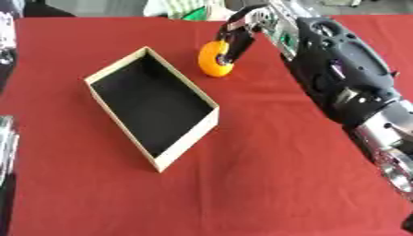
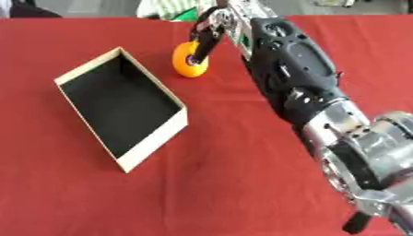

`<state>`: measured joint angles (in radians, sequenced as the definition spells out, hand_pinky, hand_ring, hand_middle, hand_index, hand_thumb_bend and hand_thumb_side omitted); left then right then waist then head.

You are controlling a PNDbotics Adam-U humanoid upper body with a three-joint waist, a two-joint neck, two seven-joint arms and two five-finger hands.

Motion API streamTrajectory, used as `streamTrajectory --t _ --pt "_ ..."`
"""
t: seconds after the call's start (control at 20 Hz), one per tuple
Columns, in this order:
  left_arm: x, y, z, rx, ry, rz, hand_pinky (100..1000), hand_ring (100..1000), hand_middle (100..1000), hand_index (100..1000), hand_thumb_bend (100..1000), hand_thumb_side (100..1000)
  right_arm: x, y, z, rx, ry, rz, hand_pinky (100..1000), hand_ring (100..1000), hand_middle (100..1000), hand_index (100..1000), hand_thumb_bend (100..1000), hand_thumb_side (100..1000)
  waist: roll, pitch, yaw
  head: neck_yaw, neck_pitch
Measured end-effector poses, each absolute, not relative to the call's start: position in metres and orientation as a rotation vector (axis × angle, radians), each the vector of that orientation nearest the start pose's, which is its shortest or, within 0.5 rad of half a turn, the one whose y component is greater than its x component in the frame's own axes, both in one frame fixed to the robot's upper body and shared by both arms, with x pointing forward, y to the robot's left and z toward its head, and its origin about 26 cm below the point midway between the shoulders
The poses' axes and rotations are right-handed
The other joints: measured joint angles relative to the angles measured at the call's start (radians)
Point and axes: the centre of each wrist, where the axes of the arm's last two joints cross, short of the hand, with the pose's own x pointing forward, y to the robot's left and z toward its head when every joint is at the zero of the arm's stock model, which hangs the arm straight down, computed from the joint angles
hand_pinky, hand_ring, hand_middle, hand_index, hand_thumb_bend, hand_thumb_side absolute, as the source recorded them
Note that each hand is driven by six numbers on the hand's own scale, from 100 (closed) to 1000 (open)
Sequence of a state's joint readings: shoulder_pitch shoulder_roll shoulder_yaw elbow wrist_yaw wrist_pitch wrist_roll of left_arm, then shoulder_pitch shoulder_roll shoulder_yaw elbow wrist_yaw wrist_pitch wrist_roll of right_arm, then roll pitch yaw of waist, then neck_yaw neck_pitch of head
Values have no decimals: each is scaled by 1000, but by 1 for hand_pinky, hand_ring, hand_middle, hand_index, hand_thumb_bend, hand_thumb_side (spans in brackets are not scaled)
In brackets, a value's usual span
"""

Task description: Pick up objects on the table and place them in the box.

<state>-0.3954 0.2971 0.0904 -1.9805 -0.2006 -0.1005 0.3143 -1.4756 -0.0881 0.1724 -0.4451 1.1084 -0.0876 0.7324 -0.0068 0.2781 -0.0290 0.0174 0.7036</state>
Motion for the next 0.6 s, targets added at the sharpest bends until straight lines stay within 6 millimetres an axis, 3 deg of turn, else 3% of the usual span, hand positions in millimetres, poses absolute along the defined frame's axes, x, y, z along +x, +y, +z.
streamTrajectory --t 0.05,0.1,0.15,0.25,0.6 --pt "310 269 228 557 -2517 -22 515 633 666 830 341 546 515 -75 273 -687 -1064 1870 902 842 735 900 100 411 0 0 0 0 0" --pt "310 268 228 555 -2516 -19 515 633 666 831 341 546 514 -74 273 -692 -1076 1863 899 838 726 893 100 397 1 0 0 0 0" --pt "310 268 228 553 -2516 -18 515 633 666 830 340 546 514 -74 272 -699 -1088 1856 883 805 643 841 100 215 2 0 0 0 0" --pt "310 268 228 552 -2516 -17 515 633 665 829 337 545 514 -73 274 -724 -1121 1833 860 763 584 793 100 100 2 0 0 0 0" --pt "310 268 228 548 -2516 -16 514 632 665 828 328 542 507 -65 291 -866 -1238 1721 791 652 521 730 100 100 2 0 0 0 0"
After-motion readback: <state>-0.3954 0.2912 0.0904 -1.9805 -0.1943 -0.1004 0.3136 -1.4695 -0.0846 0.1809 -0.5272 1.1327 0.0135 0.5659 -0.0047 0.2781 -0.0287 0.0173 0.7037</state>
